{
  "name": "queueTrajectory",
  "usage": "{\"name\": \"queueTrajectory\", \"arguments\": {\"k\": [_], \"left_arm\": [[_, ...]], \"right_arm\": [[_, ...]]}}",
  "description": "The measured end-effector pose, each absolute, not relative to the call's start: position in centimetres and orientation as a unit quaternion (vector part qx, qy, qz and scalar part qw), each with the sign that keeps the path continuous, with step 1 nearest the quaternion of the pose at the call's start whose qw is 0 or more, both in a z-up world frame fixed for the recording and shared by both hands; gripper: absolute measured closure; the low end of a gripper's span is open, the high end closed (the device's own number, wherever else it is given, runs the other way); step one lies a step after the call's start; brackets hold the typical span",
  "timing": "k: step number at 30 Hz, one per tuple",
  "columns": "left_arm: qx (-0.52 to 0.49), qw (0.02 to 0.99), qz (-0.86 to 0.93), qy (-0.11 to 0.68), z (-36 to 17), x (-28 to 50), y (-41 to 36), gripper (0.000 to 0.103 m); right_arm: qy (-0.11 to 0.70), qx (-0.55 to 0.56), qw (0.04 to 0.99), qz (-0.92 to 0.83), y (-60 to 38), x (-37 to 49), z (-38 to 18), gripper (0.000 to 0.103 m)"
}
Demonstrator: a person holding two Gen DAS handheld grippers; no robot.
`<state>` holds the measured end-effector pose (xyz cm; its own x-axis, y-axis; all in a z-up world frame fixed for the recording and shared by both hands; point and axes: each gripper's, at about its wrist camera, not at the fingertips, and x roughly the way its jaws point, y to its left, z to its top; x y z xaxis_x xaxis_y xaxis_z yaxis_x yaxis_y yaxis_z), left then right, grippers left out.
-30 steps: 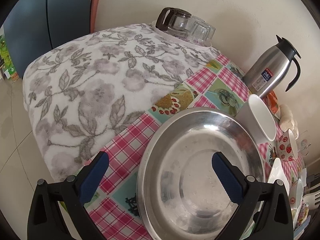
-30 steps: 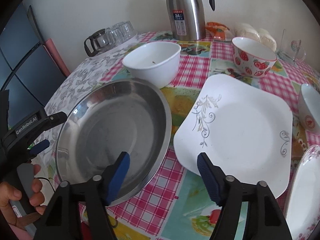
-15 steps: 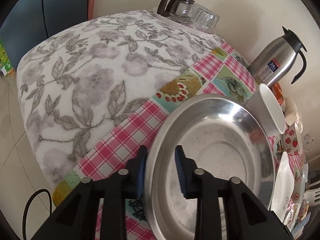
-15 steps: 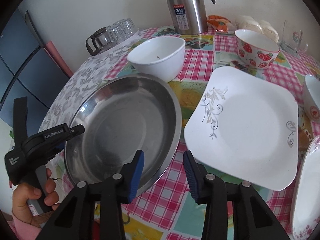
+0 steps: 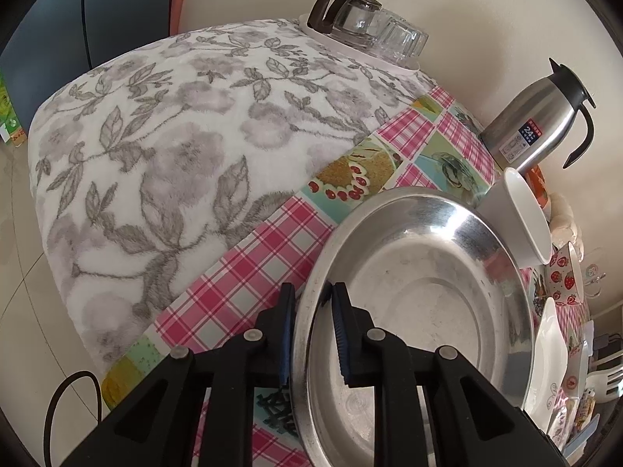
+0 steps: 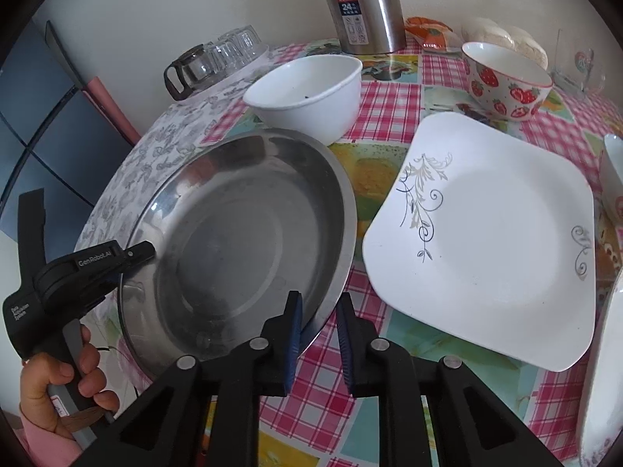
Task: Organize plates and bowls
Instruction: 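Lift the steel basin with the left tool and carry it aside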
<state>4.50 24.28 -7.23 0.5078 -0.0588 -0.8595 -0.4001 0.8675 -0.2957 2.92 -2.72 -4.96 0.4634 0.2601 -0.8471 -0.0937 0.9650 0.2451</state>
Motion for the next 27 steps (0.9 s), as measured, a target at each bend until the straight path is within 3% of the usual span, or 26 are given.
{"name": "queueTrajectory", "arguments": {"k": [17, 27], "left_arm": [[-0.252, 0.832, 0.081, 0.487, -5.3, 3.2, 24.0, 0.085], [-0.243, 0.848, 0.069, 0.467, -1.6, 2.2, 22.5, 0.085]], "right_arm": [[0.465, 0.077, 0.873, 0.124, -3.5, 1.8, -2.3, 0.084], [0.446, 0.122, 0.877, 0.130, -5.7, 1.2, -0.6, 0.085]]}}
